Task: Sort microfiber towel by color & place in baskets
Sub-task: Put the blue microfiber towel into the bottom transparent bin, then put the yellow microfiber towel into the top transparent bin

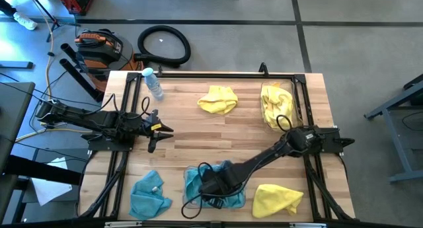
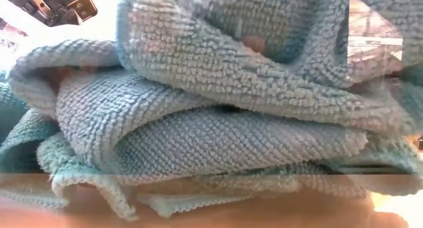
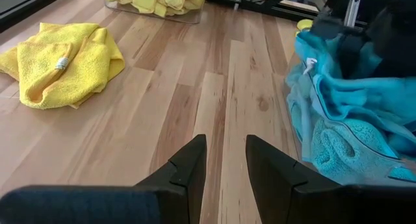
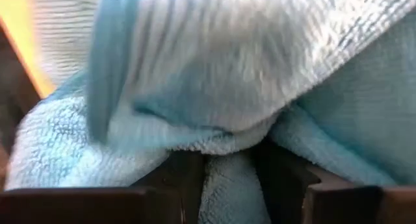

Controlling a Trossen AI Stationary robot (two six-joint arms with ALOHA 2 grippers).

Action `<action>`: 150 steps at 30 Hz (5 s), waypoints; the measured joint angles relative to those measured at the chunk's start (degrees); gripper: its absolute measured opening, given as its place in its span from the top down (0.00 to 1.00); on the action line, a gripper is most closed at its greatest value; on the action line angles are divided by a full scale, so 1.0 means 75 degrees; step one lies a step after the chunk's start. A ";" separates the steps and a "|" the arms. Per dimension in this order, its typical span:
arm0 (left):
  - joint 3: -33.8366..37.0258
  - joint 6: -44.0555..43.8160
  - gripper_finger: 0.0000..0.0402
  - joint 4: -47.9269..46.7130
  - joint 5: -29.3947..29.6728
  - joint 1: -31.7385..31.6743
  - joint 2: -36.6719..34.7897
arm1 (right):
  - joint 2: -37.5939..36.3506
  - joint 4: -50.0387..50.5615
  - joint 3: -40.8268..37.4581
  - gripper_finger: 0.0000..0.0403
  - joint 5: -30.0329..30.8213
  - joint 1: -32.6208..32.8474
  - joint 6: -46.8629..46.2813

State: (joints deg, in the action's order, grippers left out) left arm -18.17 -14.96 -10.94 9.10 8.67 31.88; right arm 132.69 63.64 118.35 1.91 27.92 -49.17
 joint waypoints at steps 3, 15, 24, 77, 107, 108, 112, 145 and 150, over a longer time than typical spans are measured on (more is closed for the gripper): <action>0.0000 -0.0003 0.76 -0.0002 0.0000 0.0000 0.0000 | 0.0014 0.0572 0.0665 0.68 0.0321 0.0069 0.0018; 0.0000 0.0000 0.76 -0.0048 0.0000 0.0000 0.0000 | -0.0452 0.2918 0.1838 0.68 0.2197 0.0588 -0.0164; 0.0000 -0.0192 0.76 -0.0058 -0.0003 0.0000 -0.0002 | -0.1047 0.3480 0.0834 0.70 0.3772 0.0538 -0.0010; 0.0000 0.0020 0.76 -0.0355 -0.0003 -0.0003 0.0000 | -0.0447 -0.1549 -0.2775 0.38 0.0082 -0.6969 0.3611; 0.0000 -0.0187 0.76 -0.0606 -0.0003 -0.0003 0.0000 | -0.6147 0.3380 -0.3204 0.99 0.2569 -0.4886 -0.0785; 0.0000 -0.0192 0.76 -0.0606 -0.0003 -0.0003 -0.0003 | -0.6343 0.3317 -0.3395 0.99 0.2377 -0.4830 -0.0946; 0.0000 -0.0270 0.76 -0.0627 -0.0003 -0.0003 -0.0002 | -0.7189 0.3460 -0.4591 0.99 0.2309 -0.4645 -0.1677; 0.0000 -0.0189 0.76 -0.0624 0.0061 -0.0003 0.0000 | -0.9944 0.1210 -1.0114 0.97 0.1234 -0.5576 -0.2469; 0.0000 -0.0187 0.76 -0.0621 0.0064 -0.0003 0.0000 | -0.9927 0.0758 -1.0211 0.96 0.1019 -0.6063 -0.2240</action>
State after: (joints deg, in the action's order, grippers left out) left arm -18.17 -16.36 -15.59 9.58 8.64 31.88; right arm 58.24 69.32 41.77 9.55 -17.55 -65.97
